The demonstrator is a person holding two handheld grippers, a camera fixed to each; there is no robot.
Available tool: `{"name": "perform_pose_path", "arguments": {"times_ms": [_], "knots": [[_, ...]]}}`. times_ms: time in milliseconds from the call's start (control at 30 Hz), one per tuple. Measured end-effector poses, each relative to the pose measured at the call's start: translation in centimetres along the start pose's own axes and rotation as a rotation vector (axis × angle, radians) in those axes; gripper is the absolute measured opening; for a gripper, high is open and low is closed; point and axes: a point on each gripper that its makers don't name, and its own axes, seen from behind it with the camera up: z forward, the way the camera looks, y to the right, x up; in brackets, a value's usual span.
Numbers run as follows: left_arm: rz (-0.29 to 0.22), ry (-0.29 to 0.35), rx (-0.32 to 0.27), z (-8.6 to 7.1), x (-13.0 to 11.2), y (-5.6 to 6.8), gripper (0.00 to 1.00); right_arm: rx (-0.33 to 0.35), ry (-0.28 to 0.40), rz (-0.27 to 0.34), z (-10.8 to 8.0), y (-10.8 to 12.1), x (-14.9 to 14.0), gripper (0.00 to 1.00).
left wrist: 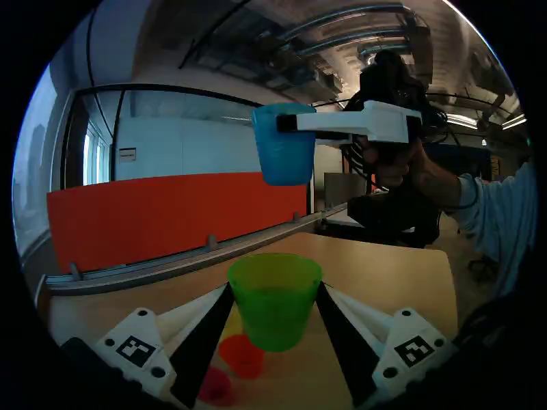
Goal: Pour water
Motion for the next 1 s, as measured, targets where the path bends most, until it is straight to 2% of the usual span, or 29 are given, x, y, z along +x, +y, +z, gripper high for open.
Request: {"name": "perform_pose_path", "arguments": {"times_ms": [567, 867, 1000], "knots": [[0.002, -0.025, -0.005, -0.9, -0.9, 0.8, 0.85, -0.078, -0.031, 0.047, -4.8, 3.4, -4.4, 0.91], [0.001, -0.054, -0.009, -1.2, -2.1, 1.3, 0.85, -0.105, -0.037, 0.052, -6.8, 4.3, -7.2, 0.91], [-0.001, -0.06, -0.014, -1.3, -2.4, 1.6, 0.85, -0.109, -0.02, 0.047, -7.4, 4.2, -7.6, 0.91]]}}
